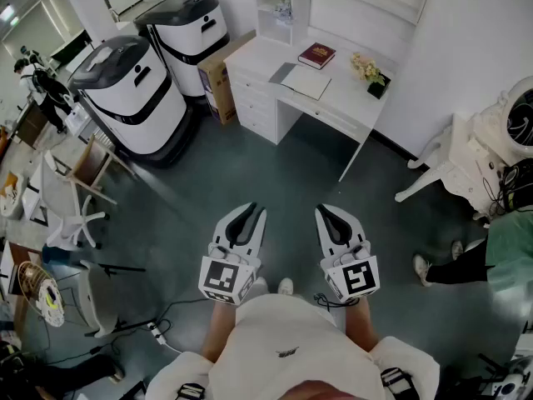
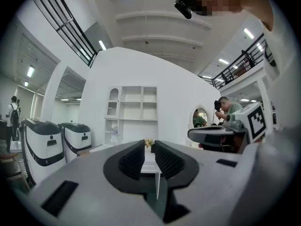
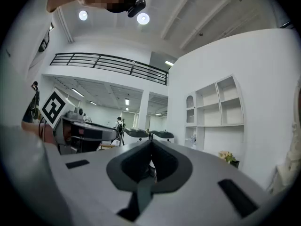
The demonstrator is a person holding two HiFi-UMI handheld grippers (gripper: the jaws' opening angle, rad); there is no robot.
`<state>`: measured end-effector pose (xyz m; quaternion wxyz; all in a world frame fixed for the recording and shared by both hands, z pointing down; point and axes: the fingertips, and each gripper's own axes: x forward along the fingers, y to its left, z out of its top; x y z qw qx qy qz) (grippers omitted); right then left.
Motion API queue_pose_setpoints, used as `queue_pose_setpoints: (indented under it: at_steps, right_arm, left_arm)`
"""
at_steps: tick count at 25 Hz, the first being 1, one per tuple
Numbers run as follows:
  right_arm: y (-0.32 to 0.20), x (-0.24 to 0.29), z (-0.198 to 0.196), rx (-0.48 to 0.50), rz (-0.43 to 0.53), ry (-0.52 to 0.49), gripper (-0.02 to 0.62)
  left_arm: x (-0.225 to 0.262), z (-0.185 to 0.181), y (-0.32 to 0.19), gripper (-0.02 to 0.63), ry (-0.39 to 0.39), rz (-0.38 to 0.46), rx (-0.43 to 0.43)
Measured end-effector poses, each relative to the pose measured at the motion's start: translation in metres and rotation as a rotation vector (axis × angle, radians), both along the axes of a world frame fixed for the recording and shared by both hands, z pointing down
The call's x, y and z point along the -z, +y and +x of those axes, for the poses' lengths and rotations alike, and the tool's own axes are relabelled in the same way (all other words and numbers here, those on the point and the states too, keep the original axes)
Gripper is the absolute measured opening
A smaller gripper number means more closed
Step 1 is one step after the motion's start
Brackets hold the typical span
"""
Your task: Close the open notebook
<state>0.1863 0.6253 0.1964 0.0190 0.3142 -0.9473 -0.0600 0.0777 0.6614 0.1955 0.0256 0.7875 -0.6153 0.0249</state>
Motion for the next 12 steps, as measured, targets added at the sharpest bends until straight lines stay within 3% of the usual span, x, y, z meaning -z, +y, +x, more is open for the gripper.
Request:
queue_pose_setpoints:
  at_steps: [12]
  right_arm:
    - [-0.009, -0.004, -0.013, 0.037, -0.009, -0.016, -0.003]
  left_arm:
    - [-0.003, -0.009, -0.003, 0.000, -0.008, 0.010, 0.044]
